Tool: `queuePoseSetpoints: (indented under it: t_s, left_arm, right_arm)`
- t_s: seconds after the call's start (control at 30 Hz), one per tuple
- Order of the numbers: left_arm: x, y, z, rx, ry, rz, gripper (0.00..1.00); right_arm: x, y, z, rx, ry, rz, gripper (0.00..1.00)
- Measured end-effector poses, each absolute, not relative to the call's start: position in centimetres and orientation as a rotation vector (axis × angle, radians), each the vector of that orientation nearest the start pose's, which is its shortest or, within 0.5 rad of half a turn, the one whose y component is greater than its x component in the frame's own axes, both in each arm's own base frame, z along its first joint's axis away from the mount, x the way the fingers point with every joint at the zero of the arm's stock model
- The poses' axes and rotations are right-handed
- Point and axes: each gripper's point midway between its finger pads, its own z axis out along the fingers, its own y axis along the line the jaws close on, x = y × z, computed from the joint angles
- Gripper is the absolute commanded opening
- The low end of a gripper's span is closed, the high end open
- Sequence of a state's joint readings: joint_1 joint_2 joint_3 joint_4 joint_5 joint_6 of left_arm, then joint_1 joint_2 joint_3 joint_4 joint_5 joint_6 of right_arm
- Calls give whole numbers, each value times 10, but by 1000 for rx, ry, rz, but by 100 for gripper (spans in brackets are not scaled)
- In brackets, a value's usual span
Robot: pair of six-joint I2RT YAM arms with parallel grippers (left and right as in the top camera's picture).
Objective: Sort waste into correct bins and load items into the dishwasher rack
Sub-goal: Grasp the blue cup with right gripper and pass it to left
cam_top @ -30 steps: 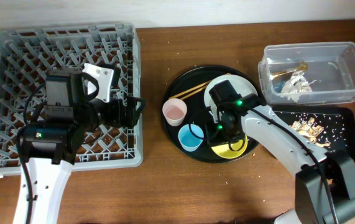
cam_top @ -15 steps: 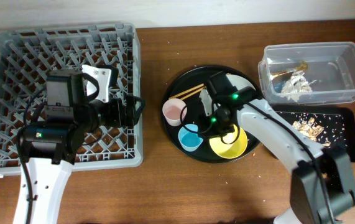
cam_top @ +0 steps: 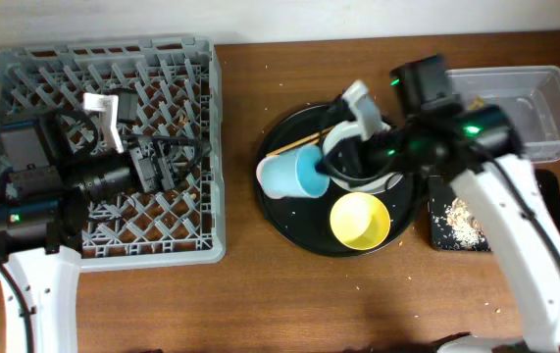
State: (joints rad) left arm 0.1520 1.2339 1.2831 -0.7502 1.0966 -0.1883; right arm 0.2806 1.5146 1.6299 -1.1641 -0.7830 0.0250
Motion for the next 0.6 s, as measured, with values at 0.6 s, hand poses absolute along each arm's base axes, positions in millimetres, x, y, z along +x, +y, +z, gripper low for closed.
queuePoseSetpoints:
  t_s: [0.6]
  left_arm:
    - [253, -187, 369, 684, 1856, -1832, 69]
  right_arm:
    - [288, 278, 357, -997, 1909, 1615, 4]
